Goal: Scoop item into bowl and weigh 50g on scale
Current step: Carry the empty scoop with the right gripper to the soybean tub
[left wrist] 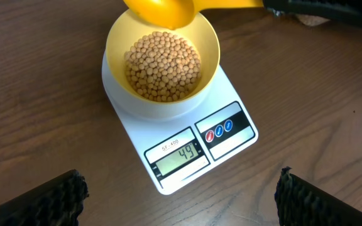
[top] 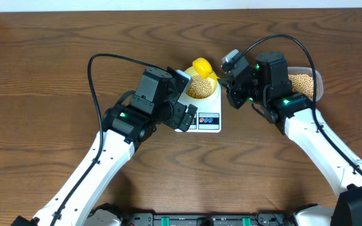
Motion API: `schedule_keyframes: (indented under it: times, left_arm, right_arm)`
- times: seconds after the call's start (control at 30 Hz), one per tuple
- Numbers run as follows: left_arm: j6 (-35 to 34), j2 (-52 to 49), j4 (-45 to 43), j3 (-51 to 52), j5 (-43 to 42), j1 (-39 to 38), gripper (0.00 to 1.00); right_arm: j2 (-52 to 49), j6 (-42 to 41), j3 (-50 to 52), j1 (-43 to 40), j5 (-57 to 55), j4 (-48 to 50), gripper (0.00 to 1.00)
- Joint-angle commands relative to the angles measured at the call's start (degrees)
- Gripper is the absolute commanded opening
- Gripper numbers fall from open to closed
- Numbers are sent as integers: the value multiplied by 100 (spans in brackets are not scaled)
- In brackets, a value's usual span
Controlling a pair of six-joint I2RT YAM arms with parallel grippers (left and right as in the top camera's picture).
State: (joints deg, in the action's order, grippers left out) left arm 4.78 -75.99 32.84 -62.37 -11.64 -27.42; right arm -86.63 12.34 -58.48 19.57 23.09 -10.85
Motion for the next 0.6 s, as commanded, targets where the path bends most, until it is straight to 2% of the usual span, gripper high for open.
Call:
schedule_keyframes:
  times: [0.0, 0.3, 0.57]
  left_arm:
    - [57, 4, 7, -20, 72, 24, 98]
    - [59, 4, 7, -20, 72, 24, 98]
    - [57, 4, 7, -20, 72, 24, 98]
  right_arm:
    - [-28, -203, -55, 35, -7, 101, 1]
    - [129, -208, -55, -92, -192, 168, 1]
    - [468, -678, -55, -866, -968, 72, 1]
